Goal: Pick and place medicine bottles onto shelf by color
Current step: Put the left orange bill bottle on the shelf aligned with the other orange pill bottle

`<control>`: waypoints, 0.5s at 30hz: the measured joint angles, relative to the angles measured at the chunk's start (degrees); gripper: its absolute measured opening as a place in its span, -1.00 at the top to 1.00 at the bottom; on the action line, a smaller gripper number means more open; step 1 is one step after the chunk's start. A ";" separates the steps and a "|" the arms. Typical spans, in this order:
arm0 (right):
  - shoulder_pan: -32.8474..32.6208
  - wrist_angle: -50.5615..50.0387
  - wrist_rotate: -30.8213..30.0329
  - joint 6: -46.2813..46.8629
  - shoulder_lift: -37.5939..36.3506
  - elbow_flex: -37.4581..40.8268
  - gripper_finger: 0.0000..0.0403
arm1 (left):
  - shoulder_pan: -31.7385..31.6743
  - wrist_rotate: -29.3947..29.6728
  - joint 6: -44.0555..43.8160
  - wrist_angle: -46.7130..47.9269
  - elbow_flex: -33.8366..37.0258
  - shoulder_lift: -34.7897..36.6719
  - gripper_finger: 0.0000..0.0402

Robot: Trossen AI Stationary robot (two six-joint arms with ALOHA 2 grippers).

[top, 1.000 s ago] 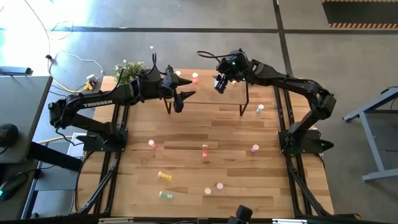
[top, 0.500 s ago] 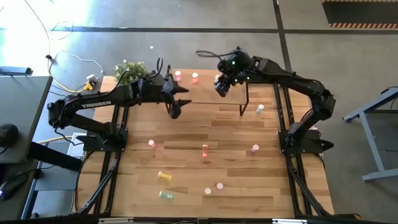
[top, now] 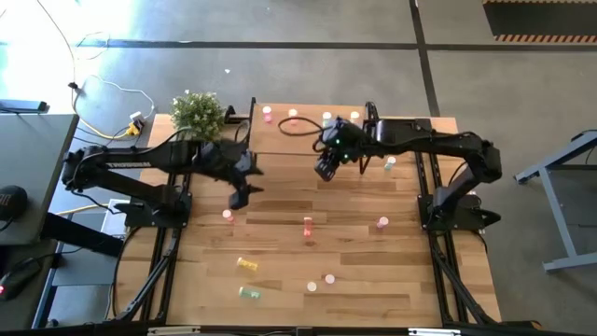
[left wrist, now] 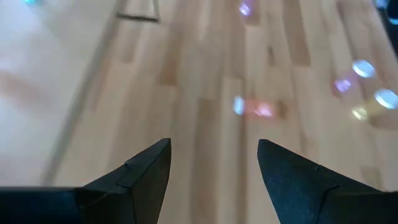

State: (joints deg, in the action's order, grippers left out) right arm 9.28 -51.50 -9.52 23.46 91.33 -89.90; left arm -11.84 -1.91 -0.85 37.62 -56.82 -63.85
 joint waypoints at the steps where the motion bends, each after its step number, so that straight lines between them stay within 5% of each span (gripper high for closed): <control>1: -0.87 -0.64 -0.66 0.69 0.00 0.02 0.21 | 1.20 0.02 -1.19 0.46 1.55 0.99 -0.14; 9: -5.31 -3.32 -6.65 3.56 0.00 0.06 0.21 | 11.03 2.90 -10.57 1.61 8.62 10.18 -0.14; 15: -5.53 -3.50 -7.00 3.24 -0.02 0.08 0.21 | 16.47 7.43 -15.72 11.62 9.23 11.73 -0.14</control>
State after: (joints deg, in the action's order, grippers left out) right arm 3.75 -55.00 -16.52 26.70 91.31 -89.82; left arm 4.62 5.52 -16.57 49.24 -47.59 -52.12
